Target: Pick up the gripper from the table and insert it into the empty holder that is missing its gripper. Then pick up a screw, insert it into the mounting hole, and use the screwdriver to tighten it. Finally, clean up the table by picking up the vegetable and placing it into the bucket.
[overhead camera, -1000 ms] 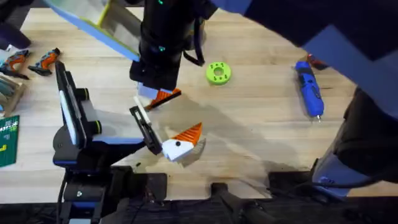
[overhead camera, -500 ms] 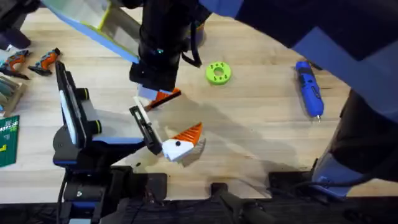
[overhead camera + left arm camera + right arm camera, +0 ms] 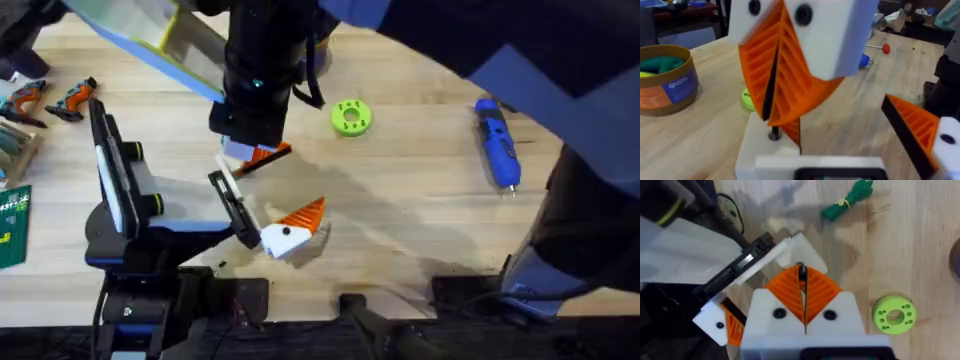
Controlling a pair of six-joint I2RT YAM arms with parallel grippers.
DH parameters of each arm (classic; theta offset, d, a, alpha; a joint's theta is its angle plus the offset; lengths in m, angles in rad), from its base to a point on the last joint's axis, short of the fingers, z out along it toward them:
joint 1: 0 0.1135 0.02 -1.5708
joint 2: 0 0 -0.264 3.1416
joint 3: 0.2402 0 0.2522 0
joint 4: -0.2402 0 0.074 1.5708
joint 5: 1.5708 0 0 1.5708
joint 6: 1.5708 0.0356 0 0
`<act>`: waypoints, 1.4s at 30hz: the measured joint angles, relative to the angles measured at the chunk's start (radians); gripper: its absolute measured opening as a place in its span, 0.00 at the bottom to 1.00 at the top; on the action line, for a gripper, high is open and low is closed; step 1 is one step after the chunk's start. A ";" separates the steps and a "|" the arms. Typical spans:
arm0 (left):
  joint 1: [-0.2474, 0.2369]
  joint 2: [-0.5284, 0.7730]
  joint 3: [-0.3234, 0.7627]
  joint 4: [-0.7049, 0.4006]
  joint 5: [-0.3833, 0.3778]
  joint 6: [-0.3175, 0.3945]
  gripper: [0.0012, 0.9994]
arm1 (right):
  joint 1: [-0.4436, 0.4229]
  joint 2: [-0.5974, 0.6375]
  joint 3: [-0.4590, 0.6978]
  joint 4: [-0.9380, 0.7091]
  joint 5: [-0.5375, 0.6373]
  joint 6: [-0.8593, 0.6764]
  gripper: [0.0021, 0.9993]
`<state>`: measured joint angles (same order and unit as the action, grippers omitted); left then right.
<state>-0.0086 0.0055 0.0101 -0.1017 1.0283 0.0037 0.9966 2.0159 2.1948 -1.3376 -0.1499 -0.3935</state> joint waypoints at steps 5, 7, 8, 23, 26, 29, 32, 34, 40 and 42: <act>0.000 0.000 0.000 0.000 0.000 0.000 0.99 | 0.000 0.000 0.000 0.000 0.000 0.000 0.00; 0.000 0.000 0.000 0.000 0.000 0.000 0.99 | 0.000 0.000 0.000 -0.001 0.000 0.000 0.00; 0.000 0.000 0.000 0.000 0.000 0.000 0.99 | 0.000 0.000 0.000 -0.001 0.001 0.000 0.00; 0.000 0.000 0.000 0.000 0.000 0.000 0.99 | 0.007 0.005 0.000 -0.001 0.004 0.000 0.00; 0.000 0.000 0.000 0.000 0.000 0.000 0.99 | 0.011 0.014 0.000 -0.002 0.007 0.000 0.00; 0.000 0.000 0.000 -0.001 0.000 -0.006 0.99 | 0.011 0.027 0.000 -0.001 0.007 0.000 0.00; 0.000 0.001 0.000 -0.001 0.000 -0.009 0.99 | 0.011 0.027 0.000 -0.002 0.007 0.000 0.00; 0.000 0.001 0.000 -0.001 0.000 -0.009 0.99 | 0.011 0.027 0.000 -0.001 0.007 0.000 0.00; 0.000 0.001 0.000 0.000 -0.003 -0.012 0.99 | 0.011 0.027 0.000 -0.009 0.006 0.004 0.42; 0.000 0.001 0.000 -0.001 0.000 -0.011 0.99 | 0.010 0.027 0.000 -0.007 0.018 0.001 0.72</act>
<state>-0.0086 0.0063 0.0101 -0.1022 1.0282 -0.0071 1.0068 2.0430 2.1948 -1.3444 -0.1322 -0.3928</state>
